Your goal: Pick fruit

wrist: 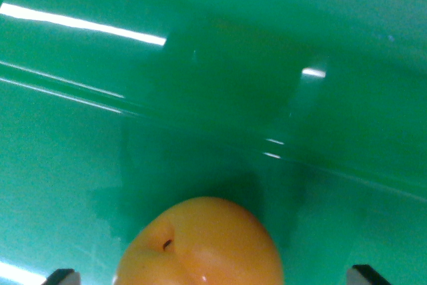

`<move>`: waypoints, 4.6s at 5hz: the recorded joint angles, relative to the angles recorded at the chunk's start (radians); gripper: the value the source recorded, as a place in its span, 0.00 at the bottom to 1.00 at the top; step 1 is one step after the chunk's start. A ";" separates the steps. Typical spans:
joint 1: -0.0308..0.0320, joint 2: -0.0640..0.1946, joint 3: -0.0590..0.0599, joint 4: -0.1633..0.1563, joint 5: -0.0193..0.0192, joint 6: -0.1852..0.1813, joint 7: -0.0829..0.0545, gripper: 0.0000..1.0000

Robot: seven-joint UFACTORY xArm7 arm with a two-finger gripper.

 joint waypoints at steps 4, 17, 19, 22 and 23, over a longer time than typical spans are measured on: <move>0.0033 0.013 0.000 -0.021 -0.0009 -0.035 -0.006 0.00; 0.0045 0.011 0.000 -0.020 -0.0009 -0.032 -0.009 1.00; 0.0046 0.003 0.001 -0.010 -0.0005 -0.013 -0.010 1.00; 0.0048 -0.008 0.001 0.004 0.0000 0.012 -0.012 1.00; 0.0050 -0.021 0.001 0.021 0.0006 0.041 -0.013 1.00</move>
